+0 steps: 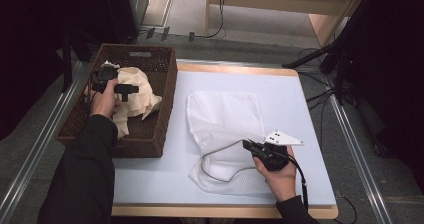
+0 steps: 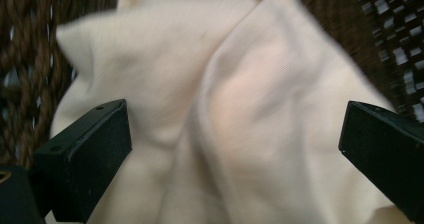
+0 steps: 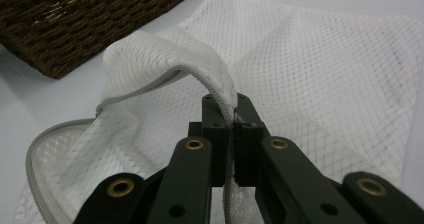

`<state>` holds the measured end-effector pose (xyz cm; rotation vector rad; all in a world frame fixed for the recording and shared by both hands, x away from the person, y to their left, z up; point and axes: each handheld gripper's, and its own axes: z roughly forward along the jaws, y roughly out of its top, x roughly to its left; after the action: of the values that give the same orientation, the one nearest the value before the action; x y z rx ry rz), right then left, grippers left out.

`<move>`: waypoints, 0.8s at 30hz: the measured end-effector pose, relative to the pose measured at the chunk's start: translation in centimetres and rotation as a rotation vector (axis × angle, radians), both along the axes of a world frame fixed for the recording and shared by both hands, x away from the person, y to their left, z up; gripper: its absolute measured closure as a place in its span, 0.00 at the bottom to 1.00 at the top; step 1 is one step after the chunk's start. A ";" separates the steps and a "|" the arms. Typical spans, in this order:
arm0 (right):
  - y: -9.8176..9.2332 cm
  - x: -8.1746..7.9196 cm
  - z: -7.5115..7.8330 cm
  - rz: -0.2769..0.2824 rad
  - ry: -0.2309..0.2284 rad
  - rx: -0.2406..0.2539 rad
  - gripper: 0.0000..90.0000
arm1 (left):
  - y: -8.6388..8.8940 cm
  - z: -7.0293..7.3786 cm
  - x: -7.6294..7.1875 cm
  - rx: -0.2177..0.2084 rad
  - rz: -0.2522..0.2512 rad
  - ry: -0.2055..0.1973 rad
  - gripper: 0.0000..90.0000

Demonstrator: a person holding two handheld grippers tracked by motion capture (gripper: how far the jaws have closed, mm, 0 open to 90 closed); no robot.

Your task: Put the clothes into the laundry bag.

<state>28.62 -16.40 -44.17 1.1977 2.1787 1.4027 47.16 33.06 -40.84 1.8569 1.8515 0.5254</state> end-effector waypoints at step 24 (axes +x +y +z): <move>0.3 0.0 0.0 0.008 0.000 -0.005 0.97 | -4.8 0.1 -1.5 -0.161 -0.341 0.194 0.43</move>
<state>28.63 -16.09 -44.22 1.1889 2.1879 1.3992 45.66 28.27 -40.75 2.1107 1.5850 0.0785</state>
